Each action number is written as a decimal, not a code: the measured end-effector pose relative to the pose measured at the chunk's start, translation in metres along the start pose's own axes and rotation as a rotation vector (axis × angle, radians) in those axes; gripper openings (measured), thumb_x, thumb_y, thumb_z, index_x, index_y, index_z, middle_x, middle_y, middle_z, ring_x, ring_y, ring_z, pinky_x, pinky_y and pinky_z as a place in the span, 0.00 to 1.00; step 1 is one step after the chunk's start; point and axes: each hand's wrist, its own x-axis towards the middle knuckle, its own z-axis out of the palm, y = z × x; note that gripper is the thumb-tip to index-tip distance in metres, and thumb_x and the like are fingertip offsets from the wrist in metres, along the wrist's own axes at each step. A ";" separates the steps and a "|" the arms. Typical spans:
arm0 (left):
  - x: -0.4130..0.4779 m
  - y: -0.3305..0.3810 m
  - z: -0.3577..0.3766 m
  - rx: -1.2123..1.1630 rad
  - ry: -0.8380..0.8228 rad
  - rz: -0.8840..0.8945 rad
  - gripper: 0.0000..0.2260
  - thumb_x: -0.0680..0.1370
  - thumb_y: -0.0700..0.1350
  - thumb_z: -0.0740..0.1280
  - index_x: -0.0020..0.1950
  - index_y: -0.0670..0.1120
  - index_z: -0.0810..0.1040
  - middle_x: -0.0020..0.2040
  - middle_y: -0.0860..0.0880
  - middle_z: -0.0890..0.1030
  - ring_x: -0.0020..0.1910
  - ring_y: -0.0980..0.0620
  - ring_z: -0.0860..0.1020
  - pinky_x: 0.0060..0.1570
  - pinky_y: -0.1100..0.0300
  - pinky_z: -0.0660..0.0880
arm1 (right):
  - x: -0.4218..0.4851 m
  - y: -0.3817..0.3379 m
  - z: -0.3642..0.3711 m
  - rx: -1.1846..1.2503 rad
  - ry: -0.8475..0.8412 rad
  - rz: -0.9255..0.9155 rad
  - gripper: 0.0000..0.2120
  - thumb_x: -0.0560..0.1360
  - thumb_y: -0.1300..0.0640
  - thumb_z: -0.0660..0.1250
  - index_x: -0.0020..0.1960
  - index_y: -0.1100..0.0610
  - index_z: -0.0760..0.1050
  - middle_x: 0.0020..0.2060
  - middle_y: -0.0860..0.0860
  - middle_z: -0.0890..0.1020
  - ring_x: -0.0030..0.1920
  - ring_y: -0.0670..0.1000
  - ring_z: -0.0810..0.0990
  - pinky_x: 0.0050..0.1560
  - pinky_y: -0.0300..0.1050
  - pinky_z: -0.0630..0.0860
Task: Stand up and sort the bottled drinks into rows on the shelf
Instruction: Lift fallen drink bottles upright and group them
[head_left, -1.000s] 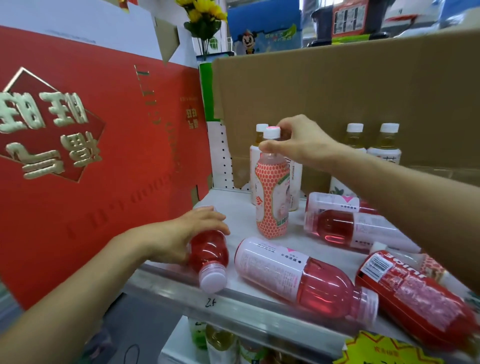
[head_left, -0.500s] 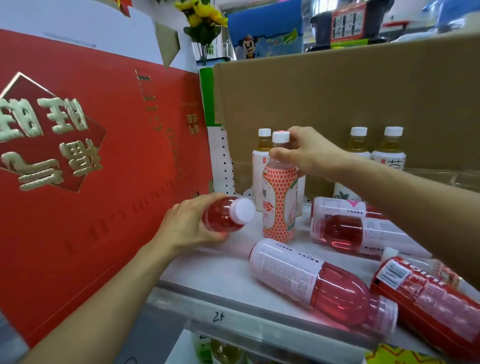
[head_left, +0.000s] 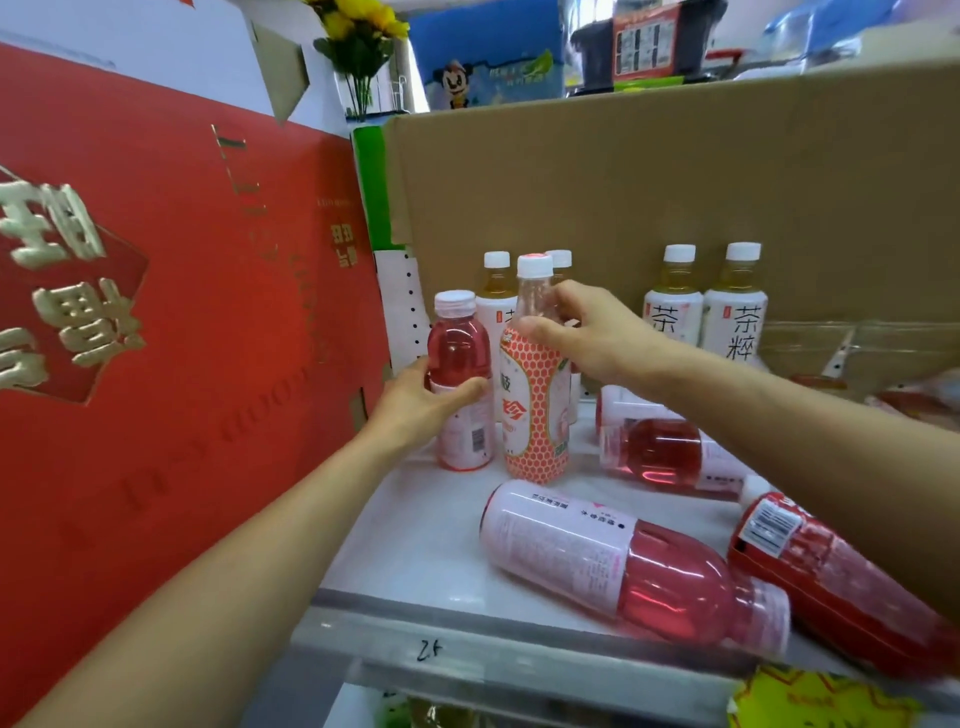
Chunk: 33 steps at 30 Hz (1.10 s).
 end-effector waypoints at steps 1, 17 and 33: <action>-0.003 0.001 0.000 -0.008 -0.018 -0.030 0.14 0.73 0.59 0.73 0.56 0.60 0.76 0.59 0.51 0.83 0.57 0.49 0.81 0.60 0.45 0.77 | -0.005 -0.001 -0.001 0.004 -0.007 0.002 0.13 0.79 0.50 0.67 0.61 0.54 0.73 0.51 0.46 0.80 0.49 0.43 0.79 0.45 0.36 0.75; -0.149 0.060 0.061 0.679 -0.325 0.553 0.47 0.61 0.81 0.56 0.74 0.57 0.68 0.71 0.57 0.72 0.70 0.56 0.67 0.70 0.62 0.52 | -0.168 0.045 -0.103 -0.313 -0.266 0.055 0.22 0.77 0.46 0.68 0.69 0.49 0.73 0.61 0.43 0.78 0.58 0.42 0.78 0.61 0.47 0.76; -0.156 0.084 0.066 0.602 -0.255 0.442 0.41 0.59 0.77 0.67 0.63 0.53 0.76 0.53 0.58 0.75 0.52 0.57 0.74 0.57 0.52 0.73 | -0.266 0.081 -0.100 -0.447 -0.024 -0.009 0.32 0.75 0.51 0.71 0.74 0.48 0.60 0.64 0.49 0.70 0.56 0.52 0.77 0.56 0.49 0.74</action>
